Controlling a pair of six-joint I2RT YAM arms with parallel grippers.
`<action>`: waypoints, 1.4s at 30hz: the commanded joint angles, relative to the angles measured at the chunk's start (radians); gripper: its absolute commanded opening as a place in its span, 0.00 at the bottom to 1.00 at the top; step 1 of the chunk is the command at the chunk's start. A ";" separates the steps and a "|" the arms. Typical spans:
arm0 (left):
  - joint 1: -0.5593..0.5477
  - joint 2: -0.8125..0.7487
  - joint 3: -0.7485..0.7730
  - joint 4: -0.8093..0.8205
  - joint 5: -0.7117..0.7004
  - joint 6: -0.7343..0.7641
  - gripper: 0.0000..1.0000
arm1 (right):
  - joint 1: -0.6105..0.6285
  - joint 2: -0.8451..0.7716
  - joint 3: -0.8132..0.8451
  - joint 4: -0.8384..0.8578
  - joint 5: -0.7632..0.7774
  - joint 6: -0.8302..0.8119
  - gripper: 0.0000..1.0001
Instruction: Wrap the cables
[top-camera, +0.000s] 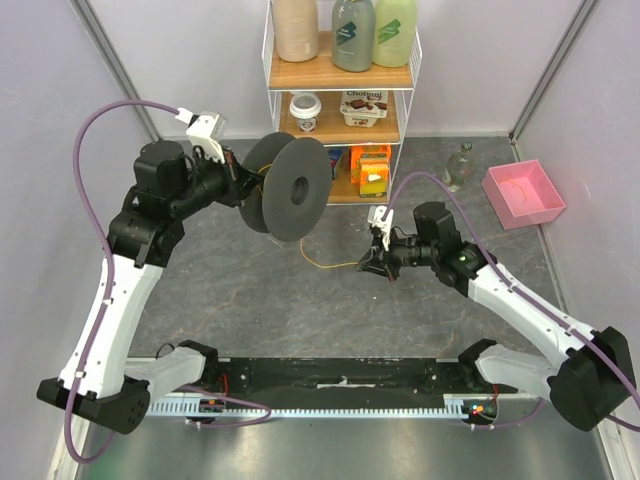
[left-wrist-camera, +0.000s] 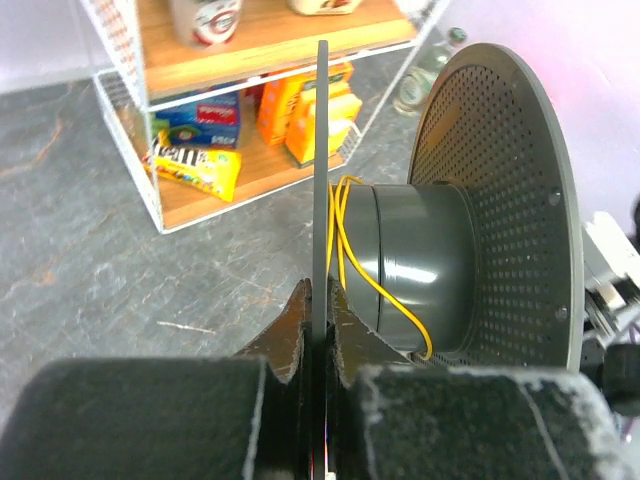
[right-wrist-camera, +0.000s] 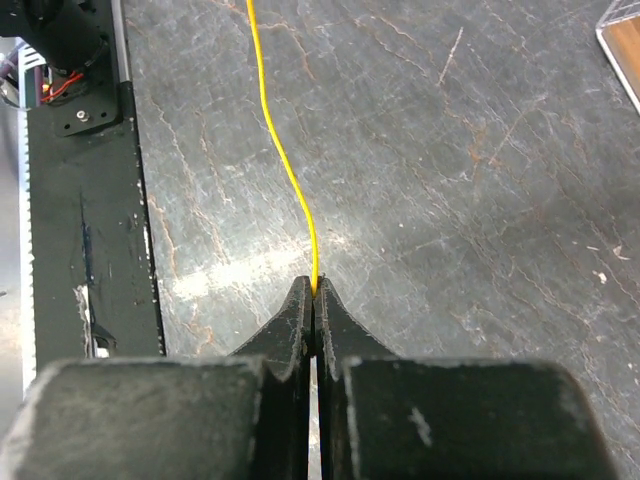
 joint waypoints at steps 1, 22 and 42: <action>-0.003 0.005 -0.041 0.111 -0.165 -0.159 0.02 | 0.057 -0.017 0.023 0.037 0.038 0.053 0.00; -0.145 -0.083 -0.373 0.093 -0.075 0.153 0.02 | 0.288 0.066 0.454 -0.072 0.196 0.073 0.00; -0.167 -0.192 -0.348 -0.051 0.325 0.347 0.02 | 0.128 0.206 0.573 -0.075 0.149 0.065 0.00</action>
